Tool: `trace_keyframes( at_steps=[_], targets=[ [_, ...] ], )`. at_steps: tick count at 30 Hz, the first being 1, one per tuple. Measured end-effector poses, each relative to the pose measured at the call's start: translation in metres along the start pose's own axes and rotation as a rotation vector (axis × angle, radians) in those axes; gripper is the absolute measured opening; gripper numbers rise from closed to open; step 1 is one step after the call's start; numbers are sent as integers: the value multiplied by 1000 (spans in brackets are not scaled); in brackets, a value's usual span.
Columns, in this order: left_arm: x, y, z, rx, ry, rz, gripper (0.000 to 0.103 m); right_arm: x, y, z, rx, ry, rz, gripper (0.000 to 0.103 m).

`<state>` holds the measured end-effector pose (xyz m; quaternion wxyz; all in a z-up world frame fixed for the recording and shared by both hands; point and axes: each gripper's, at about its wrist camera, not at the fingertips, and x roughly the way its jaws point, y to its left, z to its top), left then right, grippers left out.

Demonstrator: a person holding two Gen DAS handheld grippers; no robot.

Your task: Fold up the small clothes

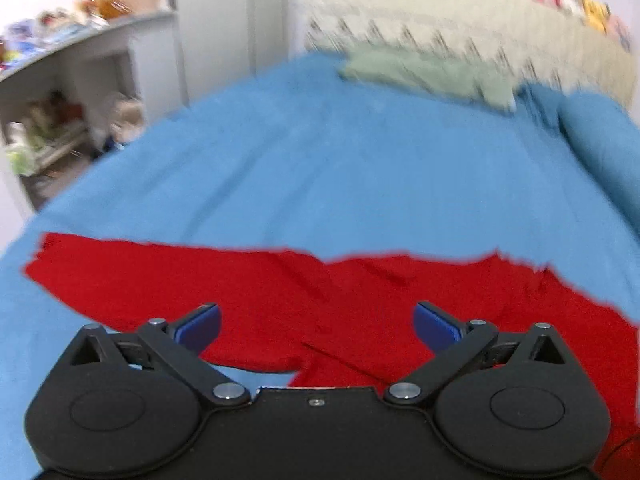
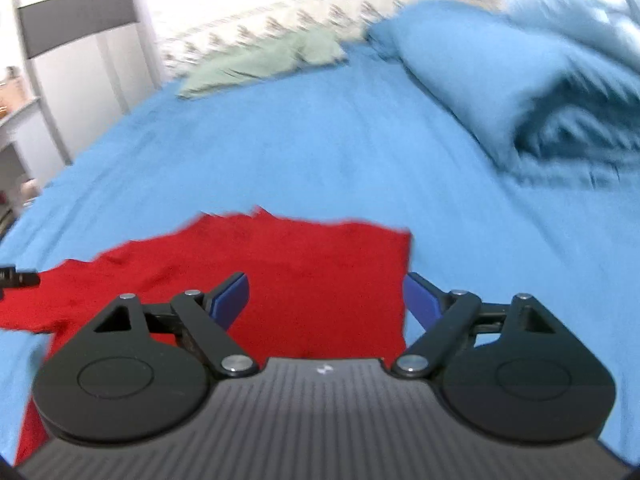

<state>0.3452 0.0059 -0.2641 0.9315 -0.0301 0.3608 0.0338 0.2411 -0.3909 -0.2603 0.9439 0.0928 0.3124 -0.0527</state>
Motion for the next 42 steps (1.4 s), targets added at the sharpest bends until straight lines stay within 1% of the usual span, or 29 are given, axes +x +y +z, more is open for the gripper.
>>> trace_keyframes(
  at_steps=[3, 6, 8, 10, 13, 15, 18, 20, 22, 24, 25, 27, 30, 32, 35, 38, 40, 41, 42],
  targets=[
    [-45, 17, 9, -98, -30, 22, 103, -33, 20, 26, -105, -50, 62, 103],
    [-75, 39, 21, -204, -50, 27, 103, -62, 47, 51, -173, -99, 132, 103],
    [-87, 58, 27, -267, -64, 38, 103, -72, 66, 65, -200, -106, 175, 103],
    [-90, 79, 35, -330, -68, 47, 103, -73, 90, 75, -222, -91, 204, 103],
    [-81, 116, 41, -414, -59, 62, 103, -64, 128, 80, -239, -47, 249, 103],
    [-67, 143, 41, -439, -57, 91, 103, -53, 153, 76, -238, -28, 248, 103],
    [-43, 185, 38, -466, -46, 136, 103, -26, 191, 63, -219, 30, 279, 103],
    [-21, 211, 34, -488, -38, 148, 100, -10, 214, 51, -205, 60, 287, 103],
    [5, 238, 29, -519, -18, 151, 93, 12, 237, 39, -198, 97, 286, 103],
    [32, 262, 22, -557, 13, 145, 82, 31, 257, 28, -192, 125, 279, 103],
    [48, 276, 18, -579, 30, 143, 78, 42, 268, 23, -188, 137, 278, 103],
    [72, 296, 10, -619, 57, 147, 65, 59, 286, 14, -179, 159, 274, 103],
    [95, 316, -3, -680, 86, 142, 57, 83, 310, 2, -174, 191, 259, 103],
    [107, 327, -9, -704, 97, 138, 56, 94, 324, -6, -176, 206, 254, 103],
    [119, 336, -15, -712, 107, 143, 56, 107, 336, -18, -180, 224, 247, 103],
    [125, 340, -12, -682, 88, 145, 54, 117, 345, -27, -179, 239, 240, 103],
    [129, 343, -7, -666, 75, 148, 50, 121, 347, -32, -175, 243, 236, 103],
    [129, 344, -6, -657, 68, 152, 40, 122, 348, -33, -172, 243, 233, 103],
    [131, 345, -4, -649, 66, 161, 19, 123, 348, -34, -168, 243, 230, 103]
  ],
)
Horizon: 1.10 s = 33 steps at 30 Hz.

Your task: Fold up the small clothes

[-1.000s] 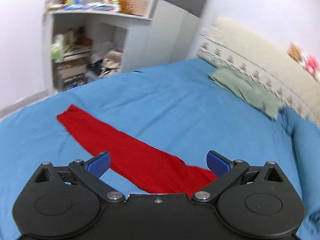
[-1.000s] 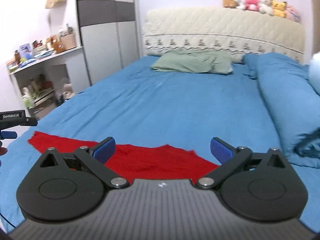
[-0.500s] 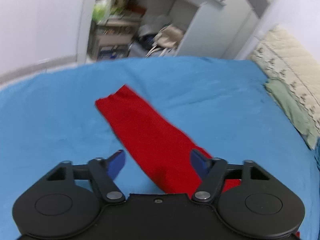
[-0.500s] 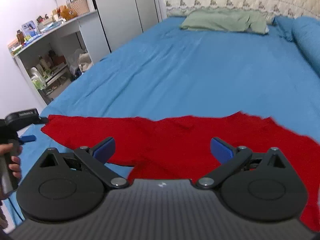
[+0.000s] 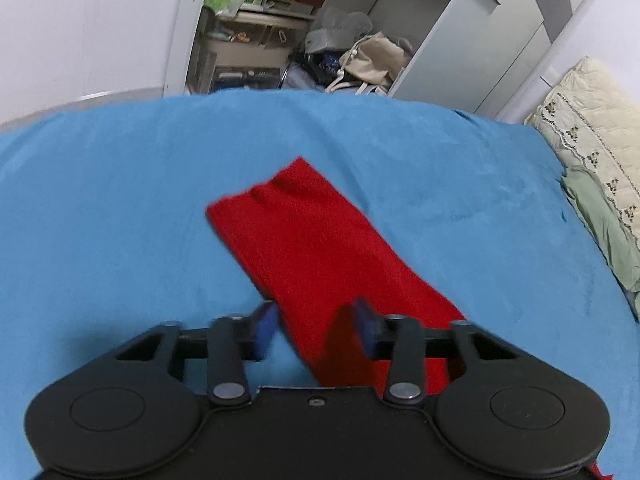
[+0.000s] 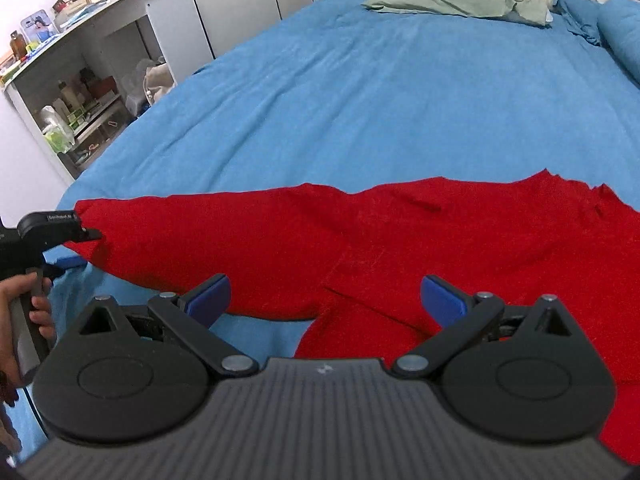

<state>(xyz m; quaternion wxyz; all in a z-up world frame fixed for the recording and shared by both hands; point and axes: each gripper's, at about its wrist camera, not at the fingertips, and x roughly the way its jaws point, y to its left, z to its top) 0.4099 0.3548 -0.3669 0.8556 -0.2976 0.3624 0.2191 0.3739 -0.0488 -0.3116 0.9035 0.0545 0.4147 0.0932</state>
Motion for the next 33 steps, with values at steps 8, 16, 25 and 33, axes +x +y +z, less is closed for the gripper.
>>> trace_keyframes(
  at_steps=[8, 16, 25, 33],
  targets=[
    [-20, -28, 5, 88, -79, -40, 5, -11, -14, -2, 43, -26, -32, 103],
    [-82, -149, -25, 358, -166, -295, 5, -45, -61, -1, 108, -108, -103, 103],
    [-118, -303, -170, 719, -14, -591, 5, -109, -161, -16, 252, -189, -257, 103],
    [-75, -341, -321, 944, 245, -525, 7, -125, -234, -63, 301, -119, -321, 103]
  ],
)
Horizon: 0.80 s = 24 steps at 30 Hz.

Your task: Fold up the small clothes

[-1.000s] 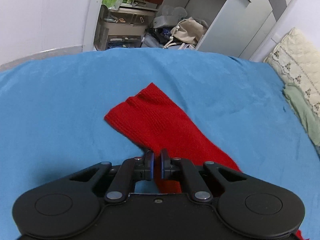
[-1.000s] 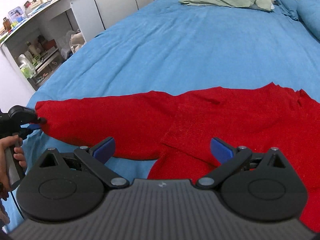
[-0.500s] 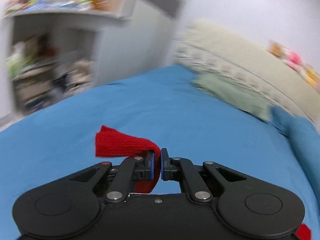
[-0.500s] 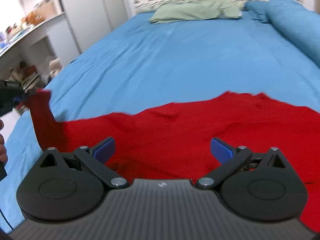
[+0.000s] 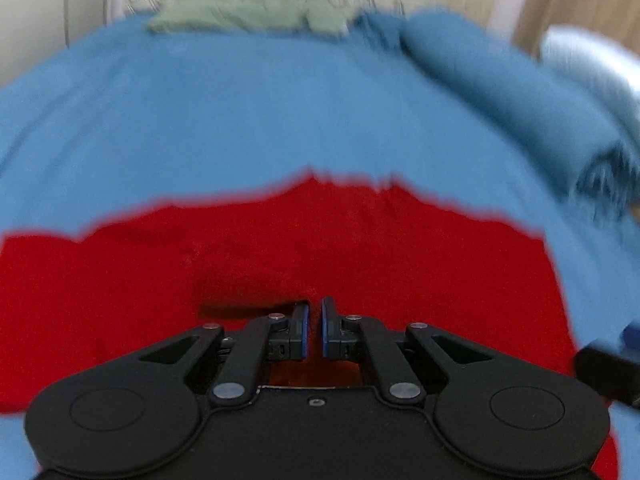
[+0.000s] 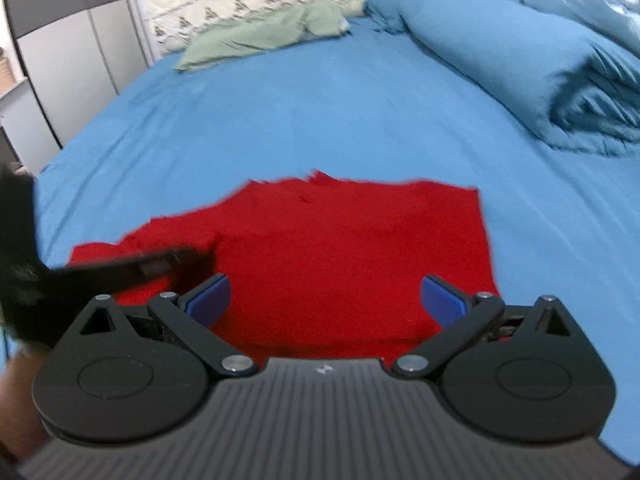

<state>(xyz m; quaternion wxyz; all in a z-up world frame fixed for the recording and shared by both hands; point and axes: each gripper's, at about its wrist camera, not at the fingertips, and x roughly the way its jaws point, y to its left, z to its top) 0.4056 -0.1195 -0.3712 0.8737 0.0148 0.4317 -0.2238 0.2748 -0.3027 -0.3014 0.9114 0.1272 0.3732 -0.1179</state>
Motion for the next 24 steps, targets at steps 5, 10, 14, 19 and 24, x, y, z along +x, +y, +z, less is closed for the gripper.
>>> trace_keyframes(
  at_steps=[5, 10, 14, 19, 24],
  targets=[
    [1, -6, -5, -1, 20, 18, 21, 1, -14, -15, -12, 11, 15, 103],
    [-38, 8, -3, -43, -33, 62, 84, -4, -7, -8, -67, -9, 54, 103],
    [-72, 37, -6, -106, -39, 125, 92, -3, 18, 1, -174, -14, 100, 103],
    [-94, 77, -19, -171, -11, 194, 92, 25, 72, 2, -390, 4, 148, 103],
    [-99, 102, -36, -179, 9, 244, 92, 67, 125, -2, -559, 7, 169, 102]
  ],
)
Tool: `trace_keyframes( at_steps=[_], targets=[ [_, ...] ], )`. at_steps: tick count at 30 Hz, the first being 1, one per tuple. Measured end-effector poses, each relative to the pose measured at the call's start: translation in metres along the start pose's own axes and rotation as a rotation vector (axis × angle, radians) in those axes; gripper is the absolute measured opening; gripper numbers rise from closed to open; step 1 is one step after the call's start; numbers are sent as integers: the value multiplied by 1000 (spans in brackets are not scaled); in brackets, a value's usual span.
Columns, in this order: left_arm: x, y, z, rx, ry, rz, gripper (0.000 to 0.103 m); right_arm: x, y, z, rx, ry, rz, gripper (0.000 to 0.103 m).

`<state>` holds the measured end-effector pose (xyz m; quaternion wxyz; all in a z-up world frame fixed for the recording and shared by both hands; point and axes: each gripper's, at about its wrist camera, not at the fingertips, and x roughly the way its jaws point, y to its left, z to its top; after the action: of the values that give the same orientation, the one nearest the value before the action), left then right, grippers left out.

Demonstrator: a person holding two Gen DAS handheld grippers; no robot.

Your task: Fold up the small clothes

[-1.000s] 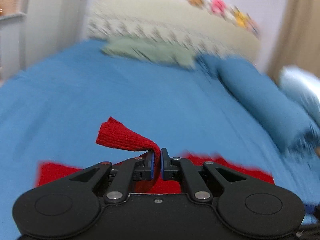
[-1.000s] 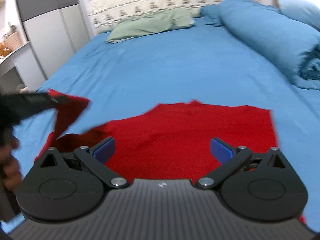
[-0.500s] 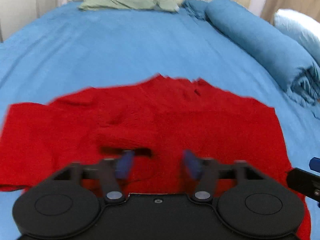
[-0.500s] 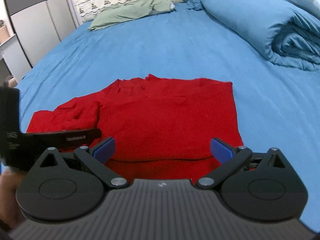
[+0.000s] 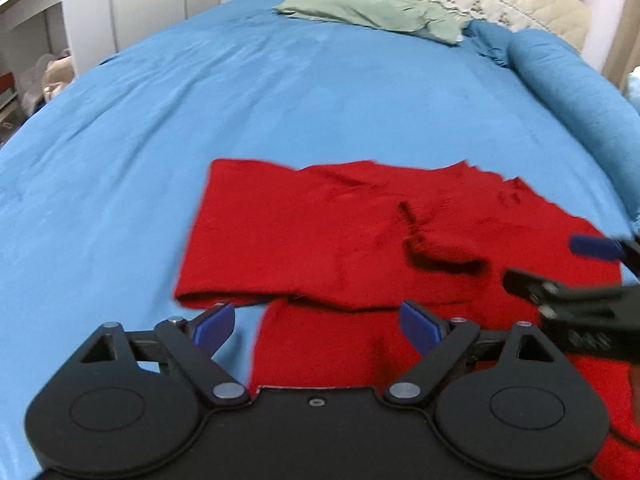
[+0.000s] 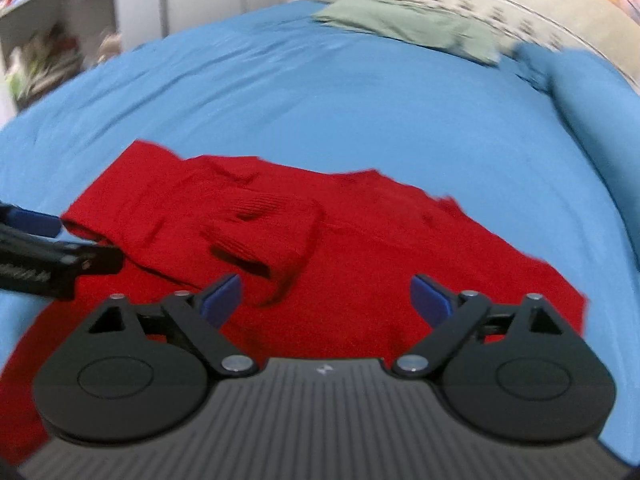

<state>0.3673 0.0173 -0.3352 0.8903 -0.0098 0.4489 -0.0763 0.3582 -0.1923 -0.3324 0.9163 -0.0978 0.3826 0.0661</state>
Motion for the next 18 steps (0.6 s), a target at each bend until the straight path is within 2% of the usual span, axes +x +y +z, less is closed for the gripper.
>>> trace_keyframes(
  at_steps=[7, 10, 11, 12, 13, 15, 18],
  targets=[
    [-5, 25, -9, -69, 20, 30, 92, 57, 32, 13, -163, 81, 25, 84],
    [-7, 31, -10, -84, 20, 32, 92, 65, 40, 14, -210, 100, 29, 65],
    [-9, 32, -10, -85, 20, 34, 92, 66, 40, 15, -209, 101, 31, 49],
    [-11, 34, -10, -85, 18, 35, 92, 66, 38, 17, -193, 103, 31, 33],
    [-12, 34, -10, -86, 16, 37, 92, 64, 34, 19, -156, 95, 21, 29],
    [-15, 35, -10, -87, 14, 39, 92, 55, 20, 21, -45, 63, 11, 26],
    [-19, 37, -12, -96, 6, 33, 92, 40, -11, 17, 202, 27, -1, 25]
  ],
)
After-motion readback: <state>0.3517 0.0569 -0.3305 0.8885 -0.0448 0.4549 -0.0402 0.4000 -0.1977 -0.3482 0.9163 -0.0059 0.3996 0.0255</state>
